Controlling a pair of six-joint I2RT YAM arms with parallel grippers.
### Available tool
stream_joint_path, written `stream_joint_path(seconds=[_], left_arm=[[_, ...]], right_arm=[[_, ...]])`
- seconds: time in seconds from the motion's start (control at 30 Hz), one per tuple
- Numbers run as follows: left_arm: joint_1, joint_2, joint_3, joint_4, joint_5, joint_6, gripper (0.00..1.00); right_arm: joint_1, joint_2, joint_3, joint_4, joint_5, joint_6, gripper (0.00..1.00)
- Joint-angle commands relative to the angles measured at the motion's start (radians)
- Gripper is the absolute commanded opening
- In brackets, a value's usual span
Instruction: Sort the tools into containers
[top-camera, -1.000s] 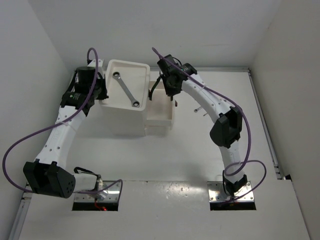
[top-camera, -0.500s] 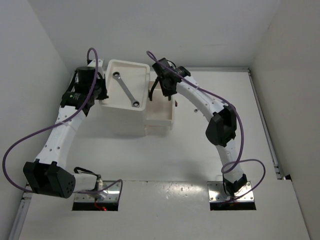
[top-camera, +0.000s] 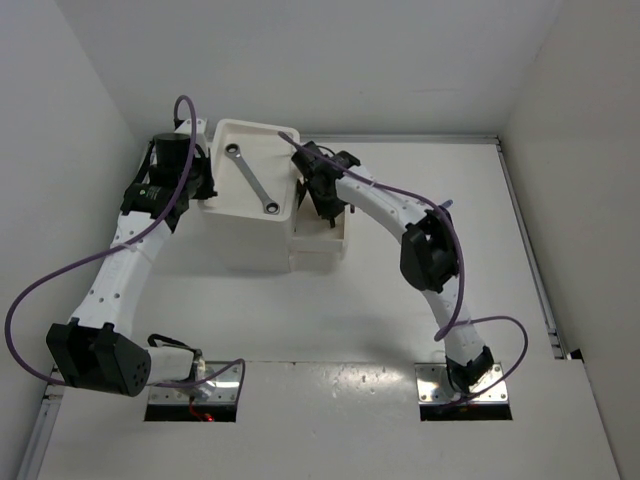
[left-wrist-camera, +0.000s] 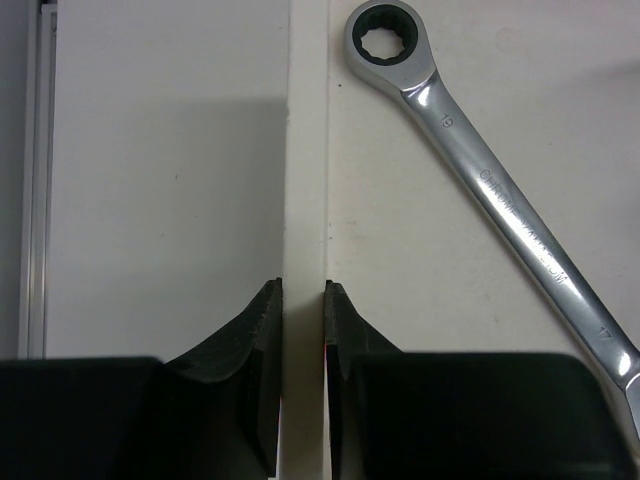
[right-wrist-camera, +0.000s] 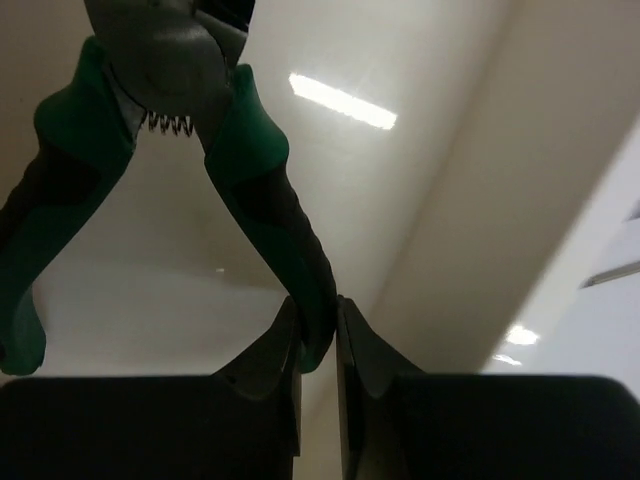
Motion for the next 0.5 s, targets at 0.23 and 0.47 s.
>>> stream_joint_path(seconds=[0.23,0.47], left_arm=[[0.001,0.015,-0.011,0.05,-0.035,-0.039,0.0],[0.001,0.015,-0.011,0.05,-0.035,-0.039,0.0]], right_arm=[[-0.007,0.007,0.094,0.014,-0.161,0.036,0.16],[-0.025,-0.028,0.127,0.014,-0.244,0.047,0.59]])
